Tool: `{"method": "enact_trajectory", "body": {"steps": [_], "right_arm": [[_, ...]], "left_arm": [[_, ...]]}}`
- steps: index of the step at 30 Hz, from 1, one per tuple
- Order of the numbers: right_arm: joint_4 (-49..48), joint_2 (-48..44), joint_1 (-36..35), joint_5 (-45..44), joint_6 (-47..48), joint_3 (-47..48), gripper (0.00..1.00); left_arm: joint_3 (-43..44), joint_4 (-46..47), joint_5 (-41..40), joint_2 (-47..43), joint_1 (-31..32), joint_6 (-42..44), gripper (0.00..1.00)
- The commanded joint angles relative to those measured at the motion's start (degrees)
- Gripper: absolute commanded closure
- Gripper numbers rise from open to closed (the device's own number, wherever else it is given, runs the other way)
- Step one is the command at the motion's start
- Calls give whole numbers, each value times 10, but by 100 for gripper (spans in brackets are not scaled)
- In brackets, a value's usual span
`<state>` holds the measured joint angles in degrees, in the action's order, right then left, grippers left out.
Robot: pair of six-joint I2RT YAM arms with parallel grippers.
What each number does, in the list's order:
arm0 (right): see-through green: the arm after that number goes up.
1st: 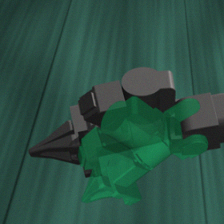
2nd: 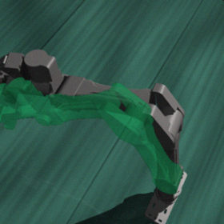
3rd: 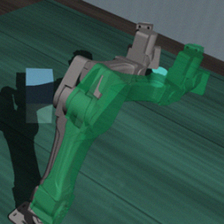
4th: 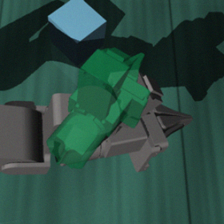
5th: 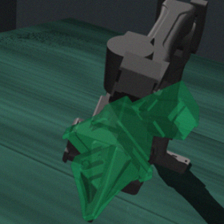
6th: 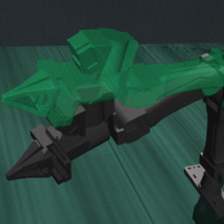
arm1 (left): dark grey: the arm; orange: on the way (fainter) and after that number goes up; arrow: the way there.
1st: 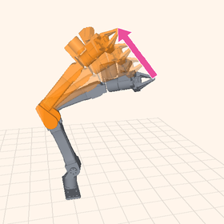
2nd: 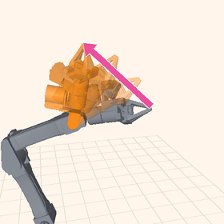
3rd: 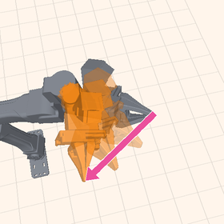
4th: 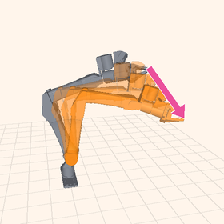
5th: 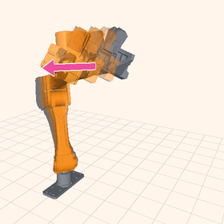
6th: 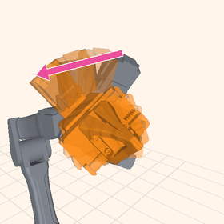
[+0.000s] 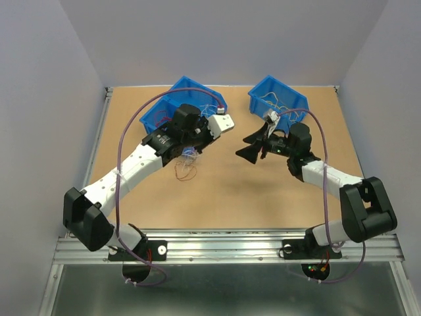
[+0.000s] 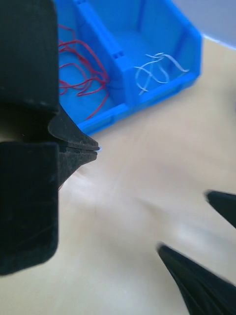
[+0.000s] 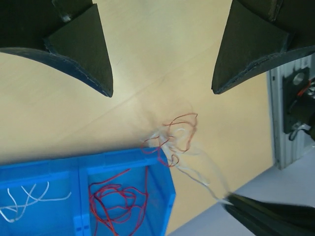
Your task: Untangle the cables
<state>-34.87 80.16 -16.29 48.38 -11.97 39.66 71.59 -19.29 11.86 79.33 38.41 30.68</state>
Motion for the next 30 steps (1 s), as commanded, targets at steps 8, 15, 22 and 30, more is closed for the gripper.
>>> {"method": "enact_trajectory", "body": {"steps": [8,15,22,30], "right_arm": [[-79,46,-60,-16,93,37,14],[-200,47,-66,-9,85,-4,14],[-237,111,-79,8,70,29,18],[-240,185,-85,36,62,74,59]], "left_arm": [[139,44,127,33,83,-5,100],[-30,233,119,-71,83,-63,100],[-102,322,89,-177,83,-104,100],[-178,413,4,-284,78,-125,100]]}}
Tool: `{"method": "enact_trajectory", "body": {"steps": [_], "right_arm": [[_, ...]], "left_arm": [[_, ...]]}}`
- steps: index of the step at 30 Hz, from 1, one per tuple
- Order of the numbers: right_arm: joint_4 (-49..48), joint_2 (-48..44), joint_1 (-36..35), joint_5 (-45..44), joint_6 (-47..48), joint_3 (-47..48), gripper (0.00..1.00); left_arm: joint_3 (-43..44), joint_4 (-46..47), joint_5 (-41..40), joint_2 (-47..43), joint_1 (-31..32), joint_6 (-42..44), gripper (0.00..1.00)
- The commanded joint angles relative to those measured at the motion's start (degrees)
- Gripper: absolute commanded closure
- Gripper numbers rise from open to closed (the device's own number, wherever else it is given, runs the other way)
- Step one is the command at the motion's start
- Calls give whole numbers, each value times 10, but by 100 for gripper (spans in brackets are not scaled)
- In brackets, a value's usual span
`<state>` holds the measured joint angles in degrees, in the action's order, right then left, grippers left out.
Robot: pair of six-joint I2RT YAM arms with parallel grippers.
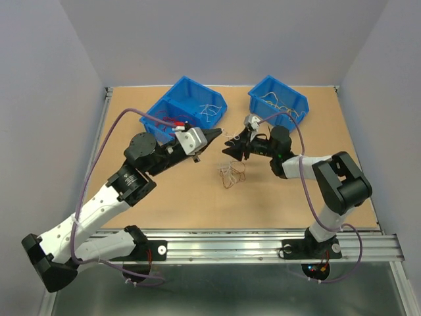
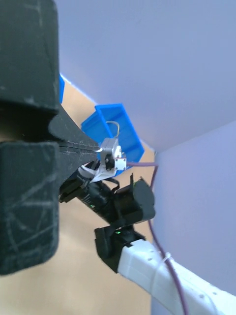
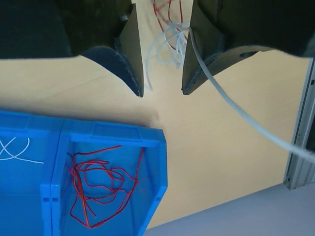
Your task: Untangle the cables
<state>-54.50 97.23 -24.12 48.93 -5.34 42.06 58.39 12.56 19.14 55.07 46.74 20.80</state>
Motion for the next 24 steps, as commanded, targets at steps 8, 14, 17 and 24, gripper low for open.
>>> {"method": "enact_trajectory", "body": {"steps": [8,14,17,24], "right_arm": [[-46,13,-10,40,-19,57,98],[-47,-49,-10,40,-41,22,98],[-46,-106,-10,33,-61,-6,99],[-42,-201,-10,20,-80,-54,100]], "left_arm": [[-144,264,-282,-137,-26,-69,100],[-143,269,-329,-96,-46,-68,100],[-147,284,-330,-59,-47,-49,100],[-131,234,-119,28,-48,-12,100]]}}
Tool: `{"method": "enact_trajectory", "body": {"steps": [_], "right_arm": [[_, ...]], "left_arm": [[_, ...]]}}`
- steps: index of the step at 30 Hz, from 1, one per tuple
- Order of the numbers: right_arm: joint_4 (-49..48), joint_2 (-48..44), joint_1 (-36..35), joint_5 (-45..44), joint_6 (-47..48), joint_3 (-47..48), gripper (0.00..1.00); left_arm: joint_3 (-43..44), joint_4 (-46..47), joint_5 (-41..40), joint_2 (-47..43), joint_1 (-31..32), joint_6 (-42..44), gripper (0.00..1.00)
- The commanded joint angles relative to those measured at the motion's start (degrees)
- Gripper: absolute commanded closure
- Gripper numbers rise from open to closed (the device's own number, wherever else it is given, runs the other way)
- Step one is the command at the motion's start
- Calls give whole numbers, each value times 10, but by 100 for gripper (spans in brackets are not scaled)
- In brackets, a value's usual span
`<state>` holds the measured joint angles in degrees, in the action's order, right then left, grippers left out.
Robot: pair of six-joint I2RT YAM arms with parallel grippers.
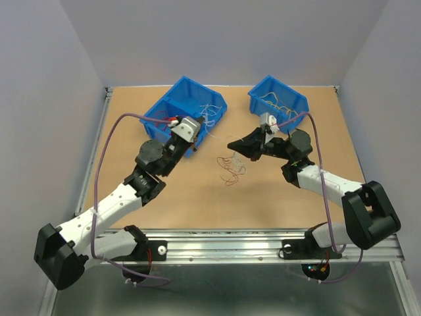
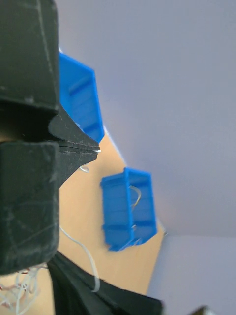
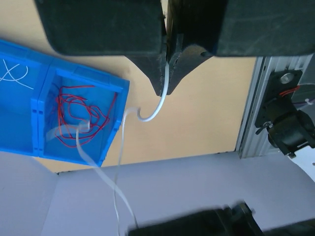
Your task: Untangle the cables
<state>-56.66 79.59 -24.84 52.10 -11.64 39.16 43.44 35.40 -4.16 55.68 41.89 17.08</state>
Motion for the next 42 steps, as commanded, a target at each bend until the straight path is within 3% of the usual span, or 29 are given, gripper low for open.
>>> {"method": "enact_trajectory", "body": {"steps": [1,7,10,15,20,24,34,38,42], "right_arm": [[-18,-29,-3,-23,-17,-27,100],[12,-25,-3,-44,-8,-17,100],[18,-13,-3,-50,-10,-10,99],[25,-1,-3,-49,-1,-3,100],[27,-1,-3,-47,9,-5,100],[27,-5,-3,-24,23,-8,99],[35,-15,-3,53,49,-18,99],[56,-12,-3,63,64,-13,99],[98,-10,-3,62,95,-4,99]], "left_arm": [[20,-1,142,29,0,27,100],[11,-2,230,58,0,43,94],[9,-7,257,64,0,51,81],[18,-25,274,75,0,59,47],[36,-56,297,94,0,68,23],[48,-74,301,115,0,71,16],[53,-76,324,130,0,79,21],[51,-77,337,121,0,81,31],[52,-78,343,111,0,73,53]]}}
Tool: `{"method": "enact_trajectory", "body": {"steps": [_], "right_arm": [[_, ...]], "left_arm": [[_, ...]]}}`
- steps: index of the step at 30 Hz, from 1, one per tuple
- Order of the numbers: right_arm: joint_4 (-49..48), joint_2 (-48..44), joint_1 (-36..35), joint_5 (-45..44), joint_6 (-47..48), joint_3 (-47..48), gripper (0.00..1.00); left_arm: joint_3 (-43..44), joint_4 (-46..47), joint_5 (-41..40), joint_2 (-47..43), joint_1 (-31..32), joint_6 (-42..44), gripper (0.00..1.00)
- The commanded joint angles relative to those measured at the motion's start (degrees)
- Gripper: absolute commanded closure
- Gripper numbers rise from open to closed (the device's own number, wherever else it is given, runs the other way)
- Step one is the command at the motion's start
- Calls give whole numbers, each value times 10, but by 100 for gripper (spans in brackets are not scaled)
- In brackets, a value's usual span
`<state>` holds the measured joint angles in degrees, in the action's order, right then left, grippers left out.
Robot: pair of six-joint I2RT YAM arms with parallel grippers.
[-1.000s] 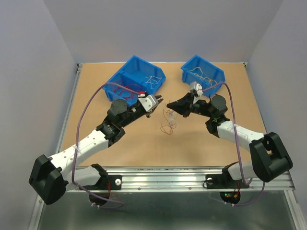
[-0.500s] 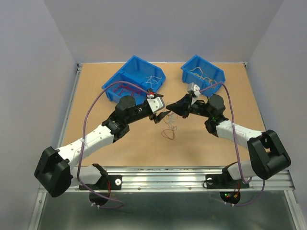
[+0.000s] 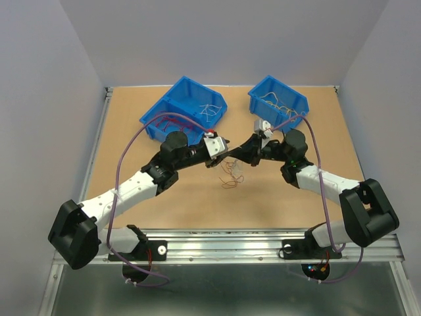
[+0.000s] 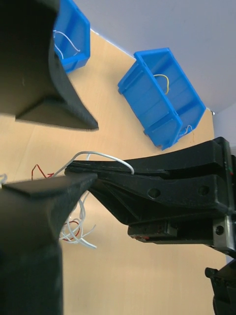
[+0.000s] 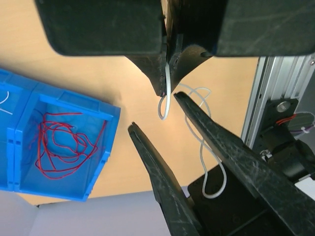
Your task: Untangle the cables
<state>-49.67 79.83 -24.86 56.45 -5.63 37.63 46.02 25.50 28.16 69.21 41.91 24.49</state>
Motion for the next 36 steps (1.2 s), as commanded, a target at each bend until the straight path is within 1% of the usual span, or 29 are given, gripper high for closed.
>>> {"method": "enact_trajectory", "body": {"steps": [1,2,7,9,10,12,13,14,15,17,18,22,26,27,28,29,31,33,35,36], "right_arm": [[30,-12,-4,17,36,11,99],[34,-12,-3,18,38,12,99],[38,-13,-3,21,40,14,99],[39,-13,-3,23,40,14,99],[39,-13,-4,24,40,14,100],[39,-13,-3,28,40,15,99],[40,-13,-3,31,40,15,99],[40,-13,-4,32,40,15,99],[41,-14,-4,35,40,15,100],[41,-15,-4,34,42,14,100],[42,-16,-3,34,43,13,99],[46,-16,-3,31,46,13,99],[54,-7,-3,28,51,17,99],[55,2,-3,28,51,19,99],[55,8,-3,28,51,23,95],[56,14,-3,28,67,29,93],[58,41,-3,31,69,39,90],[59,64,-3,33,68,60,89],[62,102,-3,32,66,75,90],[64,115,-3,33,65,91,89]], "left_arm": [[28,20,22,-23,0,-1,56],[28,18,23,-21,0,-1,58],[41,-3,58,-4,0,10,60],[56,-25,79,16,0,20,60],[72,-54,97,25,0,25,60],[87,-74,106,47,0,30,60],[97,-84,108,52,0,29,62],[101,-90,108,58,0,31,73],[105,-94,107,64,0,34,80],[107,-97,104,67,0,35,96],[108,-97,102,69,0,35,100],[104,-90,81,60,0,28,100],[87,-56,13,27,-2,-1,100],[81,-46,-1,8,-2,-8,100],[70,-25,-26,-4,-3,-19,100],[65,-16,-35,-15,-9,-36,100],[58,2,-52,-52,-17,-55,100],[54,10,-60,-94,-34,-81,100],[47,27,-86,-126,-46,-98,100],[43,34,-101,-157,-57,-112,100]]}}
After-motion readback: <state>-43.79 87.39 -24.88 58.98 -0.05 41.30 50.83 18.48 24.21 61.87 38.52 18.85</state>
